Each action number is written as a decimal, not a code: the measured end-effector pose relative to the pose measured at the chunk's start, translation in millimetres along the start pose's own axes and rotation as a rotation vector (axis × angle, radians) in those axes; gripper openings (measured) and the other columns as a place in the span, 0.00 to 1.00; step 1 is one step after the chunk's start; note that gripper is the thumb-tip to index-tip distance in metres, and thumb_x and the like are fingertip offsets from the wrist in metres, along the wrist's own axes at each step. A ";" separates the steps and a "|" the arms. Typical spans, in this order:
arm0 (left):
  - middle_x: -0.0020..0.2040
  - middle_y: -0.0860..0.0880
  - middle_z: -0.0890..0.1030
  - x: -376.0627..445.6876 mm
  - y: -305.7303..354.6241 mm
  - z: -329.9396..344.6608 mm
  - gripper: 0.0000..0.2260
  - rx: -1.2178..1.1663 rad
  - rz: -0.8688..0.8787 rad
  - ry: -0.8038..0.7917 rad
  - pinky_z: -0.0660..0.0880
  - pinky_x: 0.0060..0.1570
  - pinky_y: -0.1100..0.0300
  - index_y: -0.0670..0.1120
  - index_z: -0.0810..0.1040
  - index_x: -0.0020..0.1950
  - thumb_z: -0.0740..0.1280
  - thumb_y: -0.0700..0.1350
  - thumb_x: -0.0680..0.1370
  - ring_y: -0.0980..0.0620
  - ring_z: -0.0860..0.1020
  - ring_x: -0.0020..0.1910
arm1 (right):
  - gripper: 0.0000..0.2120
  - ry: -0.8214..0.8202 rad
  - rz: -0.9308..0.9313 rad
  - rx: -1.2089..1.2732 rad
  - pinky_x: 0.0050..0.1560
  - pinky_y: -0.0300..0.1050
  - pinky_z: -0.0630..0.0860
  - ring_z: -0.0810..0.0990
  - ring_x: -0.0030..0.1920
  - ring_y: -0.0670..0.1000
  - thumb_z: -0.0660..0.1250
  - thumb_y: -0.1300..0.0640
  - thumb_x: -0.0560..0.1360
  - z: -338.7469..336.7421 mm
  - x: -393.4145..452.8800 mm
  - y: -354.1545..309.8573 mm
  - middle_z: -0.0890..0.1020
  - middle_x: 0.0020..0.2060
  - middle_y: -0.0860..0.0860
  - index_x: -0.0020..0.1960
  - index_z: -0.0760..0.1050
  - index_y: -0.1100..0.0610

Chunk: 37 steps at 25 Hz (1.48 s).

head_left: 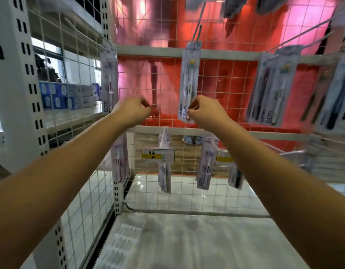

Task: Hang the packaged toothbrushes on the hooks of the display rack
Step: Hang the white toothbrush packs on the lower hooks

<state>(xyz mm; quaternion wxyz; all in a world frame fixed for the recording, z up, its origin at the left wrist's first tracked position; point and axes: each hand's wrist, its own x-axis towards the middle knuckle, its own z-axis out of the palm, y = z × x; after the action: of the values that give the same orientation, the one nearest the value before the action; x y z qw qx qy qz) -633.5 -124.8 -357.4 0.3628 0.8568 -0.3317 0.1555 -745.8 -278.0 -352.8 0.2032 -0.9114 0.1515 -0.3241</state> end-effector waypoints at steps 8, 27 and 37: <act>0.49 0.46 0.79 54.6 35.1 13.1 0.13 0.014 0.022 -0.025 0.68 0.33 0.61 0.45 0.75 0.56 0.60 0.52 0.79 0.50 0.76 0.43 | 0.14 -0.013 0.060 -0.038 0.39 0.44 0.73 0.75 0.44 0.52 0.63 0.55 0.76 -19.3 70.5 12.8 0.78 0.51 0.56 0.59 0.71 0.60; 0.56 0.37 0.78 138.2 47.5 93.5 0.21 -0.489 0.147 -0.374 0.77 0.57 0.51 0.36 0.68 0.66 0.66 0.31 0.74 0.43 0.79 0.55 | 0.33 -0.044 0.304 0.812 0.44 0.50 0.77 0.78 0.55 0.59 0.76 0.57 0.67 42.1 174.2 54.1 0.75 0.57 0.57 0.65 0.61 0.59; 0.53 0.42 0.80 133.3 34.9 90.0 0.17 -0.522 0.037 -0.381 0.80 0.45 0.61 0.39 0.71 0.61 0.69 0.39 0.75 0.45 0.80 0.52 | 0.21 -0.103 0.222 0.900 0.43 0.49 0.80 0.82 0.49 0.57 0.71 0.62 0.71 38.4 159.1 58.1 0.81 0.53 0.59 0.63 0.71 0.62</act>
<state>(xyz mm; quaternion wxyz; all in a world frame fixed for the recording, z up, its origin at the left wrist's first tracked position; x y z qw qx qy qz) -557.5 -268.8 -333.7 0.4986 0.7424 -0.4380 -0.0915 -610.8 -383.1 -323.0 0.6191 -0.7258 0.0825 -0.2884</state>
